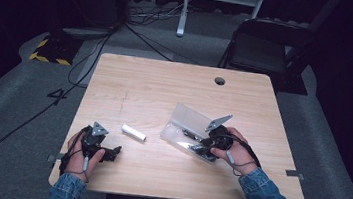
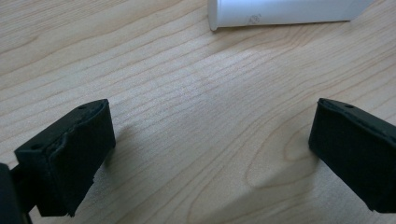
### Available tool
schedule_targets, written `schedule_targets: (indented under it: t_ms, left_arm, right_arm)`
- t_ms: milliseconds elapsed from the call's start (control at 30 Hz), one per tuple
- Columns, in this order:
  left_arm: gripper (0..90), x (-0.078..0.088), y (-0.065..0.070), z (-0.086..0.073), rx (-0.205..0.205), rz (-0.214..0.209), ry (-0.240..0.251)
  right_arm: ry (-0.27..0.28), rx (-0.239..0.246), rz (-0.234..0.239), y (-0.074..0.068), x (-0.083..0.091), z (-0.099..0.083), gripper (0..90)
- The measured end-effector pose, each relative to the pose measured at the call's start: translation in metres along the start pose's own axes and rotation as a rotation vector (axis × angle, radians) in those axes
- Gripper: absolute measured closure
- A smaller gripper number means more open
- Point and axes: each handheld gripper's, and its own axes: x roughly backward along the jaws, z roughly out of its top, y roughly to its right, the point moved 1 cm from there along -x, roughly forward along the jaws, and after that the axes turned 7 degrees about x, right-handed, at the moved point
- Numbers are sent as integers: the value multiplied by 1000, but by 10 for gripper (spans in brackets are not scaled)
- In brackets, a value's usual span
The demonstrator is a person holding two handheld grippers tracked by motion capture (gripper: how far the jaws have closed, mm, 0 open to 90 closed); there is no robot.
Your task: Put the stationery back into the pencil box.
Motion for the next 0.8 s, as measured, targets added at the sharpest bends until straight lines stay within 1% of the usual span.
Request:
schedule_targets:
  t_ms: [300, 467, 567, 667, 800]
  left_arm:
    - [3, -1, 0, 1, -7, -1, -1]
    - [3, 0, -1, 1, -6, -3, -3]
    - [4, 0, -1, 1, -4, -4, -2]
    - [4, 0, 0, 1, -3, -3, -1]
    - [4, 0, 0, 1, -4, -3, -3]
  right_arm:
    - [55, -22, -36, 3, 12, -2, 497]
    - [105, -27, -55, 3, 21, -1, 486]
    - [138, -19, -79, -1, 26, 2, 455]
    - [174, -6, -96, -5, 31, 7, 454]
    - [206, 0, -113, -11, 37, 13, 451]
